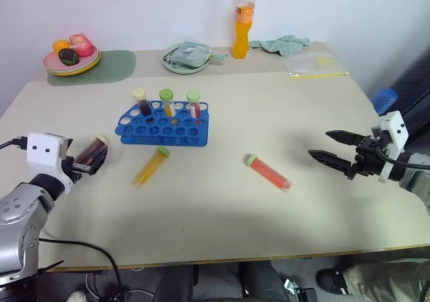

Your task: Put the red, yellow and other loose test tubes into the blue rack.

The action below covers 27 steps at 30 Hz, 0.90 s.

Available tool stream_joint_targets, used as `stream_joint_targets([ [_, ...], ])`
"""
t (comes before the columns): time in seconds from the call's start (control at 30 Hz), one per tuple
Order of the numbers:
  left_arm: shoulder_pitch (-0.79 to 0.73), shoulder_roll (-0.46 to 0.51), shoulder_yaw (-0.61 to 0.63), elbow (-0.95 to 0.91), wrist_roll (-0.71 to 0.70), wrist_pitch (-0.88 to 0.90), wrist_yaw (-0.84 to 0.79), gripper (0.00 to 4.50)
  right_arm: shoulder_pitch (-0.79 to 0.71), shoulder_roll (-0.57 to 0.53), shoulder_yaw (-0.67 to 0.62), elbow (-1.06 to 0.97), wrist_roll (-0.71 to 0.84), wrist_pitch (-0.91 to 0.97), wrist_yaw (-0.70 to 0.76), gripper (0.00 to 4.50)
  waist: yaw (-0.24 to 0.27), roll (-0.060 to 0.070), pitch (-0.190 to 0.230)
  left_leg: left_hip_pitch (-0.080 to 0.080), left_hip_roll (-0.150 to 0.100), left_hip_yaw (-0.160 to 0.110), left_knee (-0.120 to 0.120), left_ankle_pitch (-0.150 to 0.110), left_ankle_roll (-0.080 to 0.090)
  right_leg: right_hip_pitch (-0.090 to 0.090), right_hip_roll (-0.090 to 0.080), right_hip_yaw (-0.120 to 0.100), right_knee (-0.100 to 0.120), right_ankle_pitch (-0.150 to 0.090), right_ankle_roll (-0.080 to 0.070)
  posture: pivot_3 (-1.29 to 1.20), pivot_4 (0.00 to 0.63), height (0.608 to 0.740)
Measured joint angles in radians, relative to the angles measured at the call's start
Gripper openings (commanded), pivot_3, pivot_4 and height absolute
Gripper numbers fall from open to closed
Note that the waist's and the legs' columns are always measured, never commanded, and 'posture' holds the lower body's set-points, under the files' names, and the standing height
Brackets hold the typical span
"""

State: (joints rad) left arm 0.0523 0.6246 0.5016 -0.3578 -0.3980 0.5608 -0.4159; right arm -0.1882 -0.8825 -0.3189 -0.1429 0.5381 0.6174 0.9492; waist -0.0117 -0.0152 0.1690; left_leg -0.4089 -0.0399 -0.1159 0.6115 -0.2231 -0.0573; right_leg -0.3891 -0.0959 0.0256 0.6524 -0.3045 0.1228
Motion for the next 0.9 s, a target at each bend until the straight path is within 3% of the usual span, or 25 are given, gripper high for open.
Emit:
stream_joint_targets([
  [0.37,0.008,-0.021,0.000,-0.031,-0.008,0.001,0.026,4.50,-0.034,0.008,0.054,-0.001,-0.017,0.011,-0.059,4.37,0.000,0.000,0.000,0.000,0.000,0.000,0.000,0.000,0.000,0.000,0.000,0.000,0.000,0.000,0.000,0.00,0.150,0.740],
  [0.53,-0.040,-0.042,-0.048,-0.063,-0.049,-0.008,-0.014,4.50,-0.072,0.020,0.097,-0.076,-0.026,0.094,-0.155,4.37,0.001,0.000,0.000,0.000,0.000,0.000,0.000,0.000,0.000,0.000,0.000,0.000,0.000,0.000,0.000,0.00,0.150,0.740],
  [0.73,-0.098,-0.087,-0.240,-0.076,-0.061,-0.056,-0.111,4.50,-0.102,-0.050,0.159,-0.286,-0.008,0.342,-0.245,4.37,0.002,0.000,0.000,-0.001,-0.001,0.000,0.001,0.000,0.000,0.000,0.000,0.000,0.000,0.000,0.000,0.00,0.150,0.740],
  [0.9,-0.149,-0.083,-0.400,-0.041,-0.048,-0.130,-0.258,4.50,-0.260,-0.020,0.216,-0.426,0.095,0.722,-0.349,4.37,-0.002,0.001,0.000,-0.001,0.000,0.000,0.001,0.000,0.000,-0.001,0.001,0.000,0.000,0.000,-0.001,0.00,0.150,0.740],
])
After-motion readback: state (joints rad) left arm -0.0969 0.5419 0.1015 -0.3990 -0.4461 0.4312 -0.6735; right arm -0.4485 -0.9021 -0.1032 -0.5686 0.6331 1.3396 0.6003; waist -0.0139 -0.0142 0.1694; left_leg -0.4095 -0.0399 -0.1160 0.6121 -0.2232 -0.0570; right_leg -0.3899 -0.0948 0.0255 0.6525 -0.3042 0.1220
